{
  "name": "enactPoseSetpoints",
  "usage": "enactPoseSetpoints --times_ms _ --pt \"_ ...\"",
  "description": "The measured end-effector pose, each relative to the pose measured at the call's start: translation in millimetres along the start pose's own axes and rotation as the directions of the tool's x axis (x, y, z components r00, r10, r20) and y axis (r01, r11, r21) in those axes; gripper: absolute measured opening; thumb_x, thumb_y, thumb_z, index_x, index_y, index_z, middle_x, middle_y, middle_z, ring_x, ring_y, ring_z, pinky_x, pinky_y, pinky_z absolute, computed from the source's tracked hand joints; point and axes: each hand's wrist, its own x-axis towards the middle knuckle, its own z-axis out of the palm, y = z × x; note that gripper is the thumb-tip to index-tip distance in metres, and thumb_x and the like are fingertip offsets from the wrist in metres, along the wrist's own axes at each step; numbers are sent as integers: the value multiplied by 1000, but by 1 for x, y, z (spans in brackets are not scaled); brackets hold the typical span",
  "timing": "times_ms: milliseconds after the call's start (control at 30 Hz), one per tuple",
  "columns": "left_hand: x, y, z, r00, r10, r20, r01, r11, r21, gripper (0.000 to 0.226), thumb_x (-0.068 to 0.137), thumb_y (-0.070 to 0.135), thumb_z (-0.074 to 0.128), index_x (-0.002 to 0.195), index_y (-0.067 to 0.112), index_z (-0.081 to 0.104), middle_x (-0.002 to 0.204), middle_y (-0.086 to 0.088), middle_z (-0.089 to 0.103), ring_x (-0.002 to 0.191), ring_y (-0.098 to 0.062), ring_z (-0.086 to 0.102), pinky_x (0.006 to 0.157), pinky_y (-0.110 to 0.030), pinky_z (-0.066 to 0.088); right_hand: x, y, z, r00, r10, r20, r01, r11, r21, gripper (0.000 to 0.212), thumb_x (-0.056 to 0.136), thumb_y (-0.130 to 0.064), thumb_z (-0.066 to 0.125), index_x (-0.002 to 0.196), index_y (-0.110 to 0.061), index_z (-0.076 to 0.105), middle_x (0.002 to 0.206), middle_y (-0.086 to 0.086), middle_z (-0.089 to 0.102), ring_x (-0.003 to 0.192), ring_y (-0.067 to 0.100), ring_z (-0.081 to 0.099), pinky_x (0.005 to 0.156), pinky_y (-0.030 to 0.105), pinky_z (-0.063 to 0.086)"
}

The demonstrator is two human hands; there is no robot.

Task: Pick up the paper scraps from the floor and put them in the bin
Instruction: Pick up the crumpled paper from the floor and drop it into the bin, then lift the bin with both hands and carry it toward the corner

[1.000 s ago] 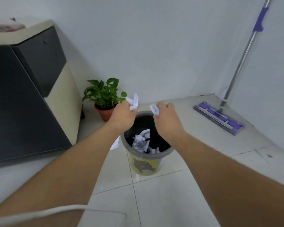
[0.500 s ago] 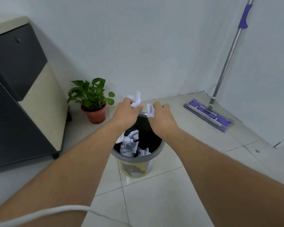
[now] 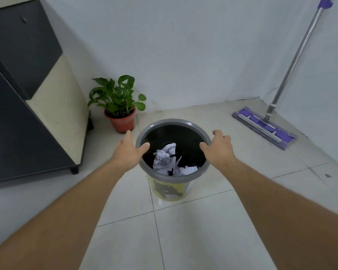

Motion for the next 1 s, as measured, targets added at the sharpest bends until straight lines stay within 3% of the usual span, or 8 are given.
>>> enactPoseSetpoints --times_ms 133,233,333,400,533,667,767,1000 --pt "-3 -11 19 995 -92 28 94 992 -85 74 89 49 60 145 11 29 145 -19 39 124 -37 48 90 -40 42 -4 22 21 997 77 29 -77 997 0 55 95 -25 55 143 -15 31 134 18 38 104 32 53 84 39 54" --pt "-2 -17 28 987 -131 94 142 982 -127 67 89 49 58 141 15 31 135 -16 47 112 -36 56 91 -50 54 -3 32 34 987 149 65 -153 986 63 48 95 -21 54 138 -13 33 125 19 48 90 29 57 74 36 54" --pt "-5 -17 34 985 -105 139 130 974 -184 45 94 38 53 132 20 34 108 -15 64 84 -31 69 69 -45 63 -2 35 42 972 213 98 -227 960 163 38 95 -17 51 130 -16 36 112 18 58 92 35 66 71 44 62" --pt "-7 -18 41 987 -112 119 133 972 -194 35 98 30 47 128 21 33 95 -16 66 69 -28 69 58 -39 61 -2 33 50 963 249 100 -265 939 218 34 95 -15 49 127 -18 36 107 18 59 90 35 67 64 42 63" --pt "-9 -19 50 990 -136 44 142 976 -168 28 100 21 39 127 18 32 98 -18 64 74 -35 70 61 -44 62 -2 32 60 967 250 51 -255 946 199 38 95 -13 48 130 -19 34 102 15 57 87 32 67 72 47 63" --pt "-9 -20 51 992 -119 37 124 977 -174 29 99 18 39 127 18 32 99 -18 63 72 -30 66 51 -36 55 -2 35 62 974 224 35 -226 957 183 36 96 -12 45 130 -18 35 99 13 57 84 31 66 72 47 63" --pt "-11 -22 50 991 -127 41 132 975 -178 28 99 18 40 127 19 33 98 -16 62 72 -29 67 51 -35 57 -6 34 61 977 212 26 -214 962 169 33 97 -12 44 128 -17 35 103 15 58 88 33 66 77 49 61" --pt "-24 2 6 995 -97 15 98 970 -223 24 97 16 41 120 20 37 93 -15 63 60 -29 65 53 -42 62 -16 -2 24 986 167 21 -167 968 187 37 96 -13 47 131 -16 35 103 11 56 92 31 65 80 48 60"
